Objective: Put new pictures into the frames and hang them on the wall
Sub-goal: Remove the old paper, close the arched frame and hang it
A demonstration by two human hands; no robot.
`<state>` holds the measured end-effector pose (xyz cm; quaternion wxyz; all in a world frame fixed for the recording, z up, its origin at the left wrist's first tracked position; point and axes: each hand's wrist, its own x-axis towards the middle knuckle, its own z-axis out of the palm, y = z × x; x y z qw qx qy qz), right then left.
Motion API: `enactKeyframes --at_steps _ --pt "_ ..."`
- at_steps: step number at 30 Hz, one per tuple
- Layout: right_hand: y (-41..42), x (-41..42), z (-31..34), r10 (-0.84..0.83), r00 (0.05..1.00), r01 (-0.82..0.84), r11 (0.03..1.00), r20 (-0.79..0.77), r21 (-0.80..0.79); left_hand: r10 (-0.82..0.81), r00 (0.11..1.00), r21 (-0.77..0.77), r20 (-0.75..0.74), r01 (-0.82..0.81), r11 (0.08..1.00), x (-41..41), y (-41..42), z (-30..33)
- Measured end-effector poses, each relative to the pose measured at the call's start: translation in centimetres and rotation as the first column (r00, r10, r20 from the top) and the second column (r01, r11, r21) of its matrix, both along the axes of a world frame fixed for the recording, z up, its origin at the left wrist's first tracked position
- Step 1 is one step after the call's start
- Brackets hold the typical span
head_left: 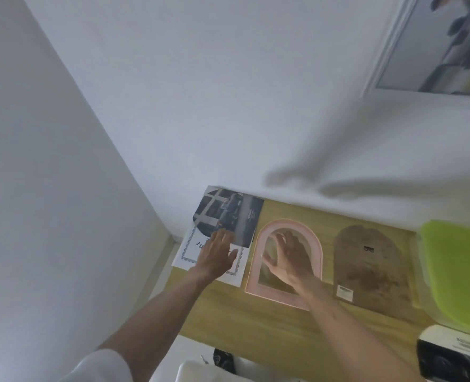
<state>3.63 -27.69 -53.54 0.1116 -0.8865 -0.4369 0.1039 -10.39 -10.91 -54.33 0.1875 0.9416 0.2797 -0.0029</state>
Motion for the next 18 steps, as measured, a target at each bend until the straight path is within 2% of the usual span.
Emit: enactKeyframes --at_steps 8,12,15,18 --pt "7.5 -1.3 -0.8 0.090 0.994 -0.095 0.992 -0.061 -0.080 -0.084 0.995 0.029 -0.057 0.086 0.996 0.3 6.9 -1.8" --pt "10.1 -1.2 -1.8 0.159 0.986 -0.163 0.975 -0.039 -0.151 -0.127 0.986 -0.027 -0.108 0.125 0.992 0.4 8.6 -3.1" --pt "11.8 -1.0 -2.5 0.210 0.977 -0.215 0.958 -0.045 -0.192 -0.134 0.987 -0.036 -0.090 0.131 0.991 0.4 9.2 -3.7" --pt "12.8 -0.8 -3.0 0.202 0.972 -0.226 0.941 -0.117 -0.251 -0.158 0.986 0.001 -0.044 0.158 0.987 0.2 9.5 -3.9"
